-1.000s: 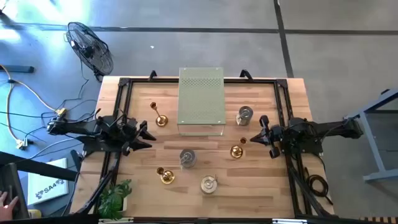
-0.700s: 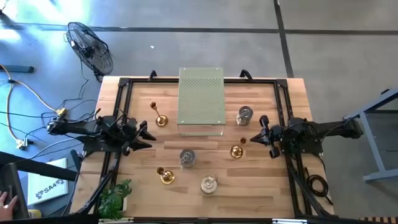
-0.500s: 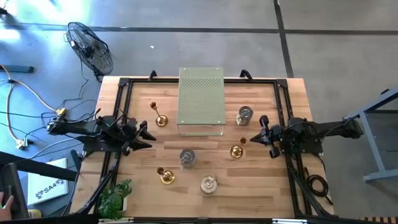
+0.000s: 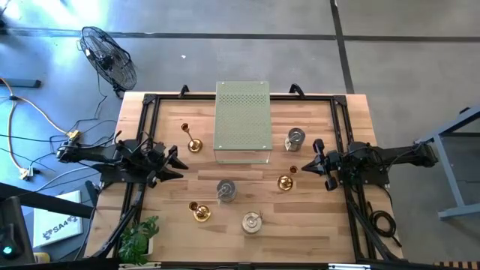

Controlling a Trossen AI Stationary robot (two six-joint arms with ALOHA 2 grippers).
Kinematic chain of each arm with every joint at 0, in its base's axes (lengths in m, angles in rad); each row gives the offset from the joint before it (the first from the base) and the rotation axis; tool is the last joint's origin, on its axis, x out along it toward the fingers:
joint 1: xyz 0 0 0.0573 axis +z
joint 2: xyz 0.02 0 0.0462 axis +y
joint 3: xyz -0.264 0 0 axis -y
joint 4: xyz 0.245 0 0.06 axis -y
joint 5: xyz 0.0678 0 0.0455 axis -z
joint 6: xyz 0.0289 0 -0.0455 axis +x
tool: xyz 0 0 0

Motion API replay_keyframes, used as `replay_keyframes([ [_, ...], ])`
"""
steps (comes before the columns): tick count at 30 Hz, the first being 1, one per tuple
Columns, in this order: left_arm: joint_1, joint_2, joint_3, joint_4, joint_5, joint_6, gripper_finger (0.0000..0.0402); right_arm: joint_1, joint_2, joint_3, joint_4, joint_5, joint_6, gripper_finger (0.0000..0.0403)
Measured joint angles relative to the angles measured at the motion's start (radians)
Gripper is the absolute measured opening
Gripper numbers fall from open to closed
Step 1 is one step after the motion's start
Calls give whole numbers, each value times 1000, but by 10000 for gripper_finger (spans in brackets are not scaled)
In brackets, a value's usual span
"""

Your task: Pick & Place candle stick holders

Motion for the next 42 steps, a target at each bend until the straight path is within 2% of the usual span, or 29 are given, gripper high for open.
replay_keyframes([
  [32,0,0,0,0,0,0,191,0,0,0,0,0,0,5],
  [38,0,0,0,-14,-152,177,191,0,0,0,0,0,0,5],
  [42,0,0,0,-19,-170,185,191,0,0,0,0,0,0,5],
])
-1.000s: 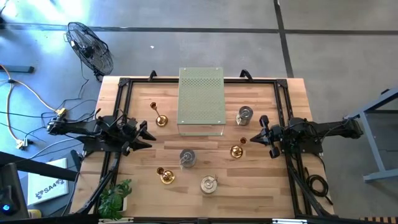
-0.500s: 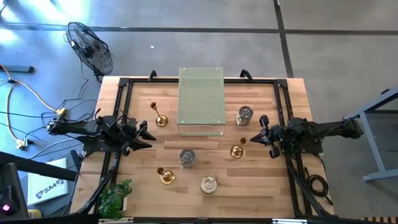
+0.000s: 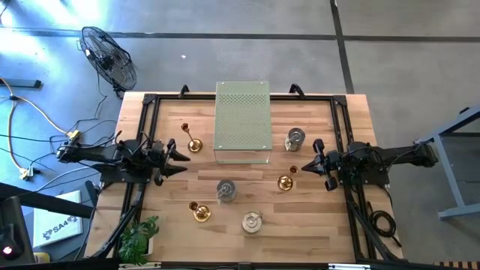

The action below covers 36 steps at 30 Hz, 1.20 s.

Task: Pick & Place candle stick holders
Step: Put the top gold candle holder on the shelf

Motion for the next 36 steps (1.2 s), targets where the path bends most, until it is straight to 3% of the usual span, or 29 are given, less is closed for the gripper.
replay_keyframes([
  [6,0,2,3,-2,-103,-69,191,0,0,0,0,0,0,5],
  [18,0,2,20,-4,-96,-93,191,0,0,0,0,0,0,5],
  [23,0,2,33,73,-103,-98,191,0,0,0,0,0,0,5],
  [26,0,8,95,82,-169,-88,191,0,0,0,0,0,0,5],
  [30,0,24,207,77,-223,59,191,0,0,0,0,0,0,5],
  [36,0,127,457,11,-354,205,191,0,0,0,1,0,0,5],
])
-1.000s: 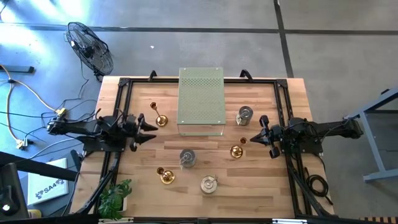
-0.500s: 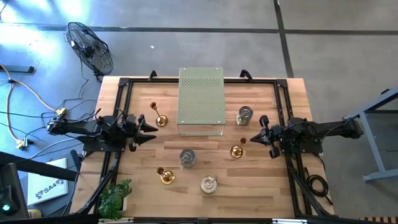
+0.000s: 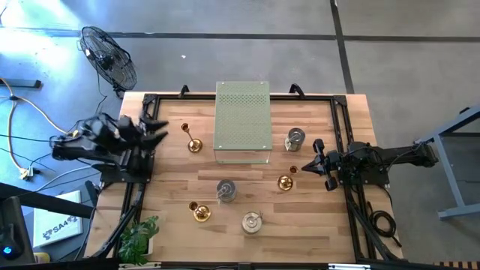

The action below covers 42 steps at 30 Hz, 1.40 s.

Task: Pick & Place candle stick holders
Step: Put the top gold candle holder on the shelf

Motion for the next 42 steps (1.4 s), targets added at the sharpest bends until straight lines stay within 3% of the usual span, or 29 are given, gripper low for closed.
replay_keyframes([
  [6,0,166,322,-206,-128,-84,191,0,0,0,1,0,0,5],
  [15,0,484,859,-719,-185,-131,191,0,0,0,3,0,0,5],
  [20,0,637,1047,-952,-181,-97,191,0,0,0,3,-1,0,5],
  [31,0,752,1111,-1137,-130,-25,191,0,0,0,16,51,0,5],
  [37,0,755,1111,-1305,-305,-46,191,0,0,0,27,67,-11,5],
  [42,0,755,1111,-1359,-312,-130,191,0,0,0,34,90,87,5],
])
